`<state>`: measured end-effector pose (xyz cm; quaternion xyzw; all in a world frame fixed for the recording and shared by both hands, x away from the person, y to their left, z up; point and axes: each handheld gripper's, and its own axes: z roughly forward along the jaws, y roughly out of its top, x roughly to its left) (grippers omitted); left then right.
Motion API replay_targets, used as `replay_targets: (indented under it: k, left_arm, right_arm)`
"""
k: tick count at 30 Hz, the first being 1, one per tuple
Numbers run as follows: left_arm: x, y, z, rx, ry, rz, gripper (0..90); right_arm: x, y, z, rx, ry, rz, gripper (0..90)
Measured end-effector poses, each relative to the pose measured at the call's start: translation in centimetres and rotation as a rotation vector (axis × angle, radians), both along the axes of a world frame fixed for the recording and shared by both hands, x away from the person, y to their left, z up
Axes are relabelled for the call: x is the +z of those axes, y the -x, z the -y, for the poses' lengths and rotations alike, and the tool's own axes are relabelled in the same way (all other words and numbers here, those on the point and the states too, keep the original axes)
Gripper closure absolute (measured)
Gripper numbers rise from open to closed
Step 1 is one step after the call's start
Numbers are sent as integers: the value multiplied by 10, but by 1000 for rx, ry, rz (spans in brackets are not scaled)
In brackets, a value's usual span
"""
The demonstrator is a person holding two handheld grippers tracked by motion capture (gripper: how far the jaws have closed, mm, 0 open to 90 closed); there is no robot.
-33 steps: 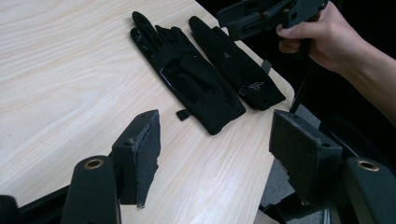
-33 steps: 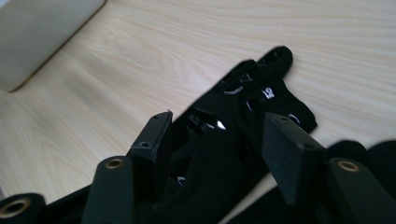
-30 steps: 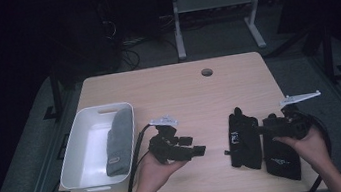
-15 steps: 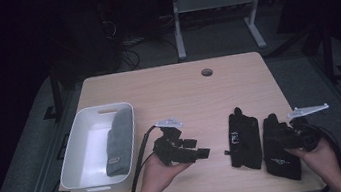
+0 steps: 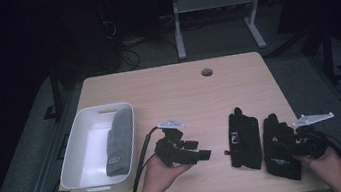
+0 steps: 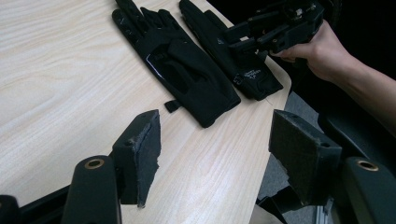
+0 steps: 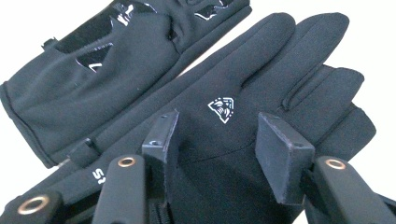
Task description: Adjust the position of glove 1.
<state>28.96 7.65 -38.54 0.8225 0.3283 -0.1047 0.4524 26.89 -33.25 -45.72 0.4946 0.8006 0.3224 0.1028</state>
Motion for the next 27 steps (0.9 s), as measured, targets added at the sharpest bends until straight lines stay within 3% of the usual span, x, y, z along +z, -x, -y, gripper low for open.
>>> replay_targets:
  k: [5, 11, 17, 27]
  left_arm:
    - [-2, 1, 1, -3, 3, -5, 337]
    - [-6, 2, 1, -12, -11, -11, 338]
    - [-6, 2, -1, -4, -4, -10, 338]
    - [-6, 1, -3, 0, -4, -13, 337]
  right_arm:
    - [-3, 3, -9, 12, 105, 59, 542]
    - [-3, 5, -15, 2, 148, 77, 645]
    - [-2, 4, -19, 6, 154, 72, 757]
    - [3, 3, -17, -16, 110, 42, 790]
